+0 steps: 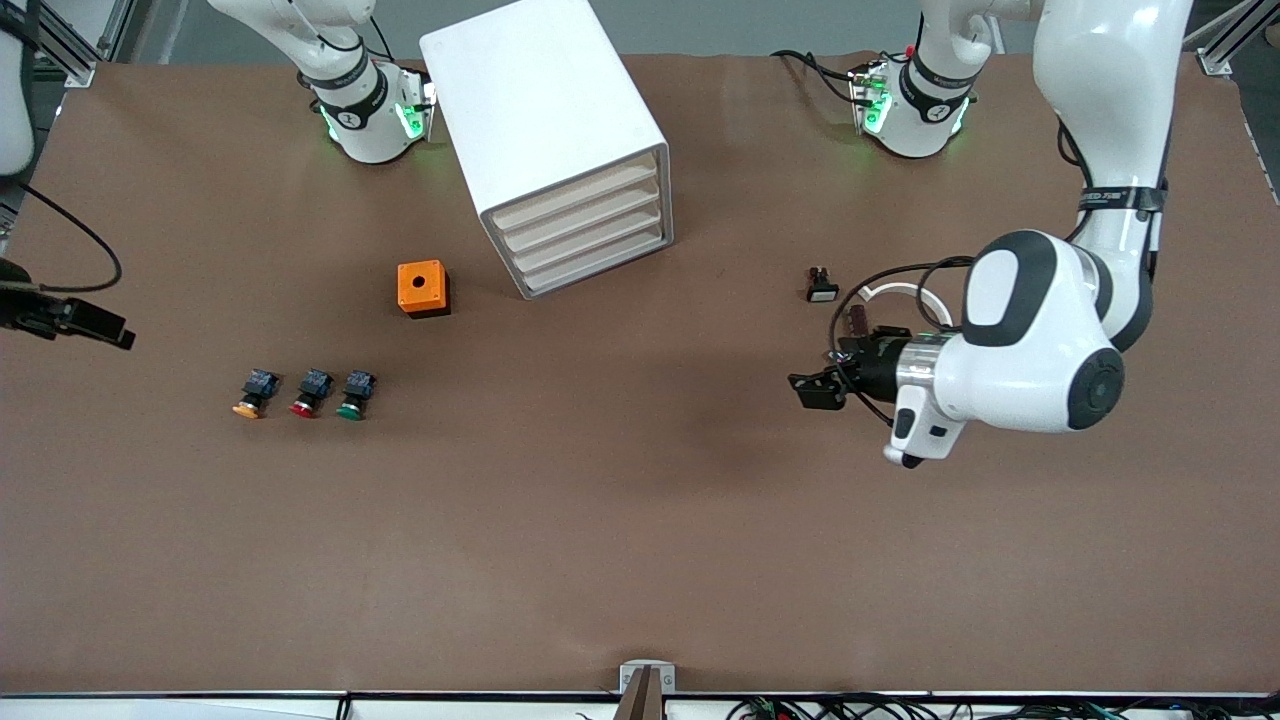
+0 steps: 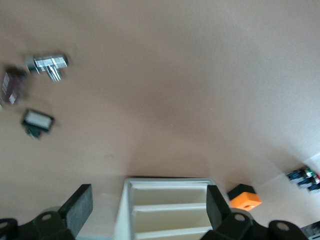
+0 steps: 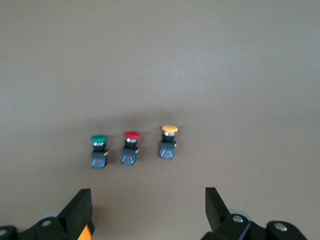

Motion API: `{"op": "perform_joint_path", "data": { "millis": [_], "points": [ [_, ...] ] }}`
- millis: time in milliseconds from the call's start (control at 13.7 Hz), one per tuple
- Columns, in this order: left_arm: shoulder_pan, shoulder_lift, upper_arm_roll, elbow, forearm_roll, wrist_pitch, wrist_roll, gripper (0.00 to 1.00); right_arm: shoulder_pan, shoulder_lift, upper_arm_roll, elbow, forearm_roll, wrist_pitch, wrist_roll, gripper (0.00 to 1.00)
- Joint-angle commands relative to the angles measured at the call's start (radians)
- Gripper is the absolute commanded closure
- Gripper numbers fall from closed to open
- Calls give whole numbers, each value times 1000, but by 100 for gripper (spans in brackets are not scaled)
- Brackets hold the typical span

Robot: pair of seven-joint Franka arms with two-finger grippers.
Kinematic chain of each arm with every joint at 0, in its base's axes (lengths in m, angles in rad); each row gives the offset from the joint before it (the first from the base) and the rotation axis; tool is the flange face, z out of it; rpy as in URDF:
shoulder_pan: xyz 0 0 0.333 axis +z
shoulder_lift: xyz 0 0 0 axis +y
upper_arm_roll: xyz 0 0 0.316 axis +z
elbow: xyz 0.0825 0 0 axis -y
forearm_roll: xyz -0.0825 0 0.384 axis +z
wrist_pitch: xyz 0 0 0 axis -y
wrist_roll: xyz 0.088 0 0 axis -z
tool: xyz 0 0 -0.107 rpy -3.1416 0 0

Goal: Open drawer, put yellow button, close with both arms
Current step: 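Reach the left gripper to the drawer while the right gripper reaches the yellow button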

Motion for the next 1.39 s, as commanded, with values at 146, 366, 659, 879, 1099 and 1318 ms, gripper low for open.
{"op": "perform_joint_path", "data": {
  "millis": [146, 366, 659, 879, 1099, 1318],
  "points": [
    [-123, 55, 5, 65, -60, -4, -362, 0, -45, 40, 10, -161, 35, 224, 30, 0],
    [-137, 96, 5, 63, -267, -9, -536, 0, -62, 106, 10, -234, 55, 379, 31, 0],
    [-161, 177, 0, 63, -325, -79, -789, 0, -66, 161, 10, -366, 55, 641, 25, 0],
    [-187, 210, -8, 63, -388, -192, -950, 0, -66, 203, 10, -388, 55, 689, 21, 0],
    [-189, 285, -21, 63, -460, -280, -1133, 0, -63, 230, 10, -487, 55, 870, 19, 0],
    [-193, 299, -43, 56, -468, -334, -1229, 0, -65, 246, 10, -503, 55, 894, 19, 0]
  ]
}}
